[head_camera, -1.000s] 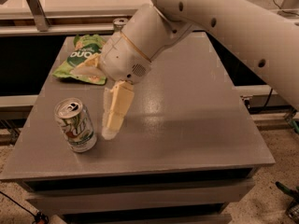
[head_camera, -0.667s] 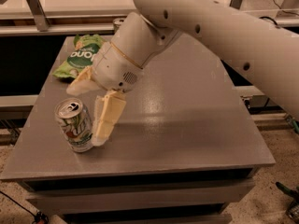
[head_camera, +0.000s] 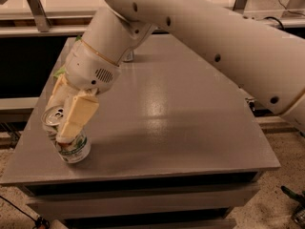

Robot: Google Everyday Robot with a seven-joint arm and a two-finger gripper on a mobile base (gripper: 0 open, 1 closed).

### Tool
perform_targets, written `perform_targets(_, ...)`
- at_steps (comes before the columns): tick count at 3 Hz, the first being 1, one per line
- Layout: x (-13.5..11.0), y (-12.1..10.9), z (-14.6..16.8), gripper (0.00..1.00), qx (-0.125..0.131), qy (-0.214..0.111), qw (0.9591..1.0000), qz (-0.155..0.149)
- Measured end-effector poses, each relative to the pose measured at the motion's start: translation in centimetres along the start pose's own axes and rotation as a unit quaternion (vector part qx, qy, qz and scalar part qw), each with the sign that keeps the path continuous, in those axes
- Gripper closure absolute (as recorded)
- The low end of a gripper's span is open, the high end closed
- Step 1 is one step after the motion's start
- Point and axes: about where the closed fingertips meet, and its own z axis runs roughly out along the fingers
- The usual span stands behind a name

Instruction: Pick 7up can

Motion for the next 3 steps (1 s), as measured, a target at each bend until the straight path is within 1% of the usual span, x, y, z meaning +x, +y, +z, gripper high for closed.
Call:
perform_targets(1, -0.4, -0.8, -0.9, 0.87, -0.01, -0.005, 0.9996, 0.027)
perform_targets(2, 0.4, -2.0, -4.8, 1.0, 0.015, -0.028, 0.9983, 0.048)
perform_targets(3, 0.0, -2.3, -5.1, 1.0, 0.023, -0.031, 0.9983, 0.044)
